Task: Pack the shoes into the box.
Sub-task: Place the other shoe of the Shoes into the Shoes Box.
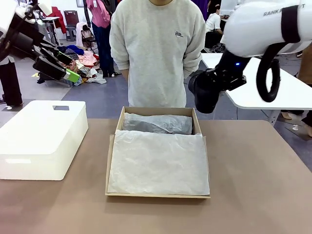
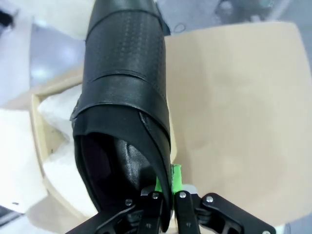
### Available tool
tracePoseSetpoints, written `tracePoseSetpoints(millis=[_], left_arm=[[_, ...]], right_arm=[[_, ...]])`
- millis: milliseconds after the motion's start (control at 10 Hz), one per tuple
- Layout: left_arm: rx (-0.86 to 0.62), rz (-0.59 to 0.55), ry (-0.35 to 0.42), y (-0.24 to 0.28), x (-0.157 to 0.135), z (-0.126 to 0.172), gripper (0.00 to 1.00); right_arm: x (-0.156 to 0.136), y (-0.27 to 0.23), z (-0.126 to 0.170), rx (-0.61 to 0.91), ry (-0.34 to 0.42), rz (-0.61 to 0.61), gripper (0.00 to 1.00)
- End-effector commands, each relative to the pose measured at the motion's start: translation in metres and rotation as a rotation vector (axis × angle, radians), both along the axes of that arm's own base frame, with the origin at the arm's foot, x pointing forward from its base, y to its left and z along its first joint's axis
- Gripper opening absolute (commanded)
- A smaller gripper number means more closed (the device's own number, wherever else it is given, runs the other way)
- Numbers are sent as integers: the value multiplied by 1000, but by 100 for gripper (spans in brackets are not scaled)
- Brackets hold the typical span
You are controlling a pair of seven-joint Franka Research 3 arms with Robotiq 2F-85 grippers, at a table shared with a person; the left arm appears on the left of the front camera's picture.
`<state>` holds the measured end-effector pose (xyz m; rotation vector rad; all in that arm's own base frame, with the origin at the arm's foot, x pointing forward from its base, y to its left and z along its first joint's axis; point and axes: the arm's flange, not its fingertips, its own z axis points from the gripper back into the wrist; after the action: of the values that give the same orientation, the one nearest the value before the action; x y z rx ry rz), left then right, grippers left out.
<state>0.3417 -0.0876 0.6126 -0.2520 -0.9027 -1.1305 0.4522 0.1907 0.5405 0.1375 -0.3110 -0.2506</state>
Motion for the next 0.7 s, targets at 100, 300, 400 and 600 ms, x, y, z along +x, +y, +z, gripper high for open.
tracePoseSetpoints(millis=[100,300,400,600], left_arm=[[-4,-19,-4,2,0,-1,100],[-4,-19,-4,2,0,-1,100],[-4,-19,-4,2,0,-1,100],[-4,-19,-4,2,0,-1,100]], right_arm=[[1,54,-2,28,61,-212,0],[8,89,-6,38,1,-338,0],[15,103,-11,37,22,-352,0],[22,122,-16,6,7,-413,0]])
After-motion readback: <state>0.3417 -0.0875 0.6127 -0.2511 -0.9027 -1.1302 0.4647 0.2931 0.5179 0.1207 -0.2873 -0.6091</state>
